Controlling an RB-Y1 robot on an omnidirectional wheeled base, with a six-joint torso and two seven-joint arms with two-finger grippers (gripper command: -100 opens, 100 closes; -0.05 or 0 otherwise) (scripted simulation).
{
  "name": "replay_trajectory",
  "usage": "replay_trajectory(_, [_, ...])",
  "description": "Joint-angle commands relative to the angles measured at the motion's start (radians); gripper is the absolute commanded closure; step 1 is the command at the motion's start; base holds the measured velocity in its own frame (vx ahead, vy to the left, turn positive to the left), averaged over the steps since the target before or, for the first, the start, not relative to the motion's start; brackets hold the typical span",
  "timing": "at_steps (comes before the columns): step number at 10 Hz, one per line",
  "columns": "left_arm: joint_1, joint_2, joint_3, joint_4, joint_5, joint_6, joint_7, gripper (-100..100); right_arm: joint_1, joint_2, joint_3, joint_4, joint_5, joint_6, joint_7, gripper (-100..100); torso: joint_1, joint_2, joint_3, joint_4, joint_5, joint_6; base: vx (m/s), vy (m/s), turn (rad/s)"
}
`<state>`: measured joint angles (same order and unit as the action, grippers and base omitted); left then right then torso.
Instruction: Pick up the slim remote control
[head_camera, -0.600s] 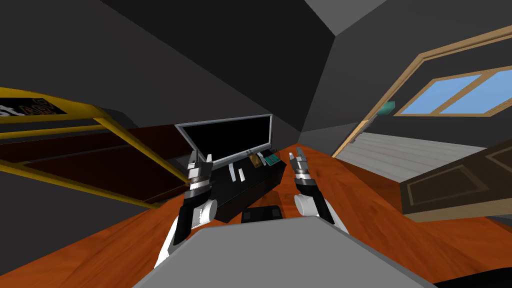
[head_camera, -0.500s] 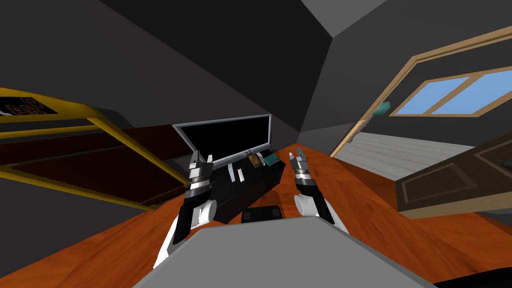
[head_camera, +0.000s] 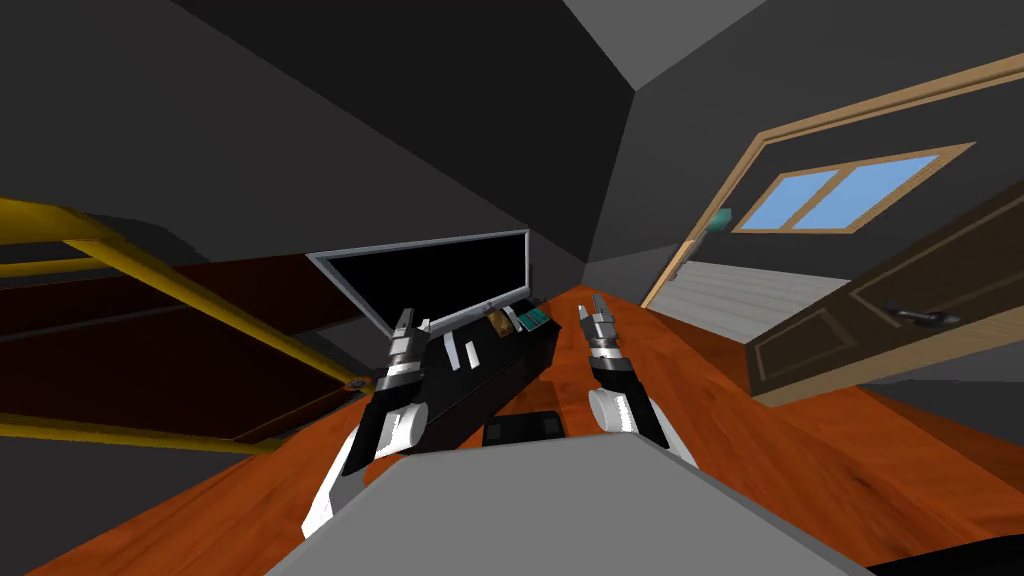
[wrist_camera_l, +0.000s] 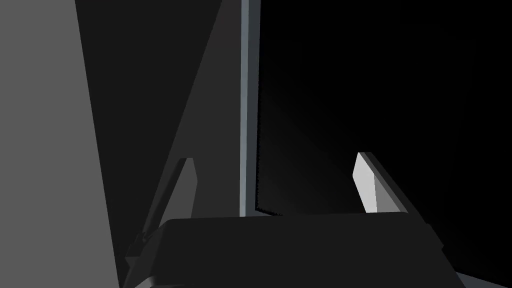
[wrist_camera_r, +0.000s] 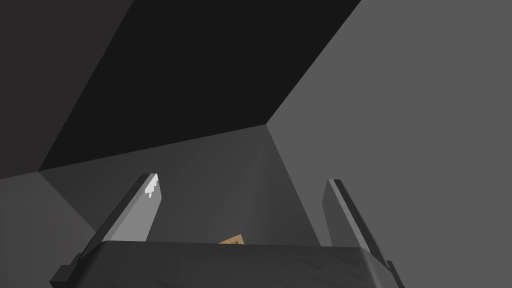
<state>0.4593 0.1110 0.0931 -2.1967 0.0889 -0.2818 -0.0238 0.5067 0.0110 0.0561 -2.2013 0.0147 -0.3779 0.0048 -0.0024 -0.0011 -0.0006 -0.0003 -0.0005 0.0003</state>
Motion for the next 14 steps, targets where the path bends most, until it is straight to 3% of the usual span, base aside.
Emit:
replay_trajectory(1, [0.003, 0.039, 0.013, 0.047, 0.038, 0.04, -0.033, -100, 0.0, 0.0, 0.0, 0.0, 0.0, 0.0, 0.0, 0, 0.0, 0.0, 0.0, 0.0, 0.0, 0.0, 0.014, -0.032, -0.183])
replay_trajectory(5, [-0.003, 0.142, 0.051, 0.183, 0.147, 0.172, -0.129, -100, 0.0, 0.0, 0.0, 0.0, 0.0, 0.0, 0.0, 0, 0.002, 0.0, 0.0, 0.0, 0.0, 0.0, 0.009, -0.019, -0.27])
replay_trajectory(6, [-0.003, 0.142, 0.051, 0.183, 0.149, 0.179, -0.129, -100, 0.0, 0.0, 0.0, 0.0, 0.0, 0.0, 0.0, 0, 0.002, 0.001, 0.0, 0.0, 0.0, 0.0, 0.007, 0.0, -0.069])
replay_trajectory(8, [-0.007, 0.194, 0.071, 0.246, 0.208, 0.244, -0.185, -100, 0.0, 0.0, 0.0, 0.0, 0.0, 0.0, 0.0, 0, 0.002, 0.001, 0.0, 0.0, 0.0, 0.0, 0.012, -0.006, -0.272])
replay_trajectory(11, [-0.011, 0.223, 0.081, 0.309, 0.245, 0.302, -0.213, -100, 0.0, 0.0, 0.0, 0.0, 0.0, 0.0, 0.0, 0, 0.003, 0.0, 0.0, 0.0, 0.001, 0.0, 0.014, 0.001, -0.157])
replay_trajectory(12, [-0.015, 0.248, 0.091, 0.344, 0.279, 0.336, -0.242, -100, 0.0, 0.0, 0.0, 0.0, 0.0, 0.0, 0.0, 0, 0.003, 0.001, 0.0, 0.0, 0.0, -0.001, 0.017, -0.007, -0.214])
replay_trajectory(13, [-0.015, 0.248, 0.091, 0.356, 0.279, 0.344, -0.242, -100, 0.0, 0.0, 0.0, 0.0, 0.0, 0.0, 0.0, 0, 0.002, 0.0, 0.0, 0.0, 0.0, 0.0, 0.014, 0.0, -0.123])
replay_trajectory(14, [-0.02, 0.272, 0.1, 0.4, 0.313, 0.377, -0.272, -100, 0.0, 0.0, 0.0, 0.0, 0.0, 0.0, 0.0, 0, 0.003, 0.0, 0.0, 0.0, 0.0, -0.001, 0.016, -0.004, -0.302])
